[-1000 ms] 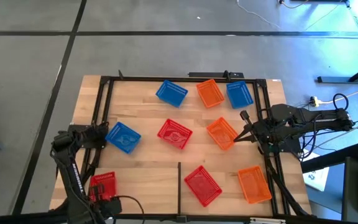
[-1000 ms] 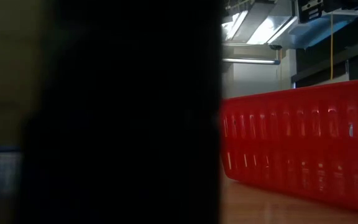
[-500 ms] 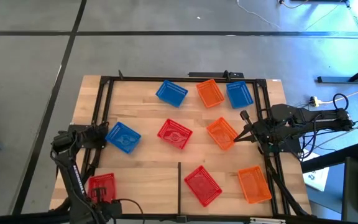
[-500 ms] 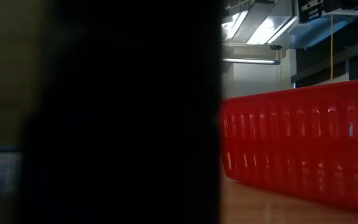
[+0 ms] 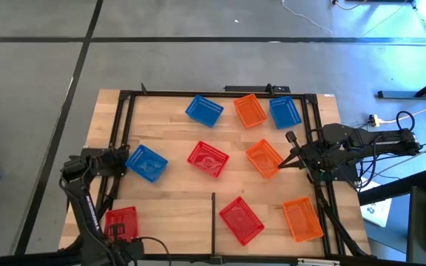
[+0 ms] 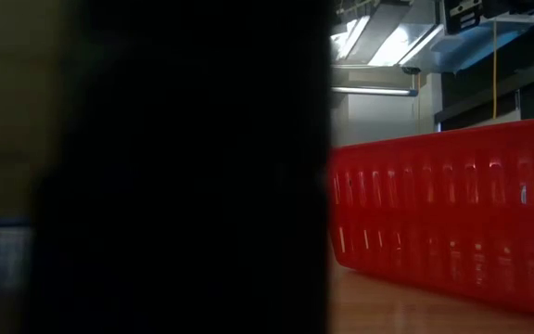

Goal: Stack baskets on shelf by color
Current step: Put the bottom blue bin on the shelf

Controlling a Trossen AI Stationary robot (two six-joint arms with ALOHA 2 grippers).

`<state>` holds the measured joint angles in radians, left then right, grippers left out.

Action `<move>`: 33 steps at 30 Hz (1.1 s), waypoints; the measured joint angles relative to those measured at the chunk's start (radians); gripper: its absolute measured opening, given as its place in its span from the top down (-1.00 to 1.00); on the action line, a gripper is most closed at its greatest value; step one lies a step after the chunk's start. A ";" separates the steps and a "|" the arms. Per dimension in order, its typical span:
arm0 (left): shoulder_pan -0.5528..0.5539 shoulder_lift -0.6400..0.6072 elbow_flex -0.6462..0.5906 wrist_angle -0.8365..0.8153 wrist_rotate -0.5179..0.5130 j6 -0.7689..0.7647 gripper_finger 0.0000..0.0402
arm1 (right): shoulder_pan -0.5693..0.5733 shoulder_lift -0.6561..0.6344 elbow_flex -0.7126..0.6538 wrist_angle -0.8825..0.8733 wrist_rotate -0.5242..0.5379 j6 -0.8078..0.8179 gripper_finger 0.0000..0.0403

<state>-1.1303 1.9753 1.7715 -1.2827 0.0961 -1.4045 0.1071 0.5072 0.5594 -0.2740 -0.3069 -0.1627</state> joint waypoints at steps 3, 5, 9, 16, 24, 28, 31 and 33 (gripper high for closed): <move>0.001 -0.001 0.048 -0.059 -0.038 -0.020 0.66 | 0.000 0.000 0.000 0.001 0.001 0.000 0.92; 0.001 -0.001 0.088 -0.117 -0.057 -0.047 0.66 | 0.000 0.000 0.000 0.018 0.003 0.002 0.92; 0.001 -0.001 0.184 -0.239 -0.160 -0.108 0.66 | 0.001 0.018 0.068 -0.007 0.064 0.022 0.92; 0.057 -0.077 0.249 -0.286 -0.424 -0.256 0.66 | 0.001 0.172 0.367 -0.280 0.264 0.025 0.92; 0.202 -0.222 0.249 -0.291 -0.645 -0.268 0.66 | -0.004 0.423 0.684 -0.672 0.618 0.323 0.92; 0.290 -0.292 0.241 -0.287 -0.722 -0.269 0.66 | -0.007 0.504 0.749 -0.686 0.613 0.342 0.92; 0.370 -0.336 0.225 -0.290 -0.722 -0.302 0.66 | -0.007 0.540 0.774 -0.652 0.563 0.338 0.92; 0.424 -0.369 0.201 -0.287 -0.713 -0.355 0.66 | -0.007 0.556 0.782 -0.635 0.523 0.301 0.92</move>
<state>-0.7065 1.6062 1.9721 -1.5693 -0.6168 -1.7593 0.1001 1.0631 1.3410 -0.9095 0.2157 0.1381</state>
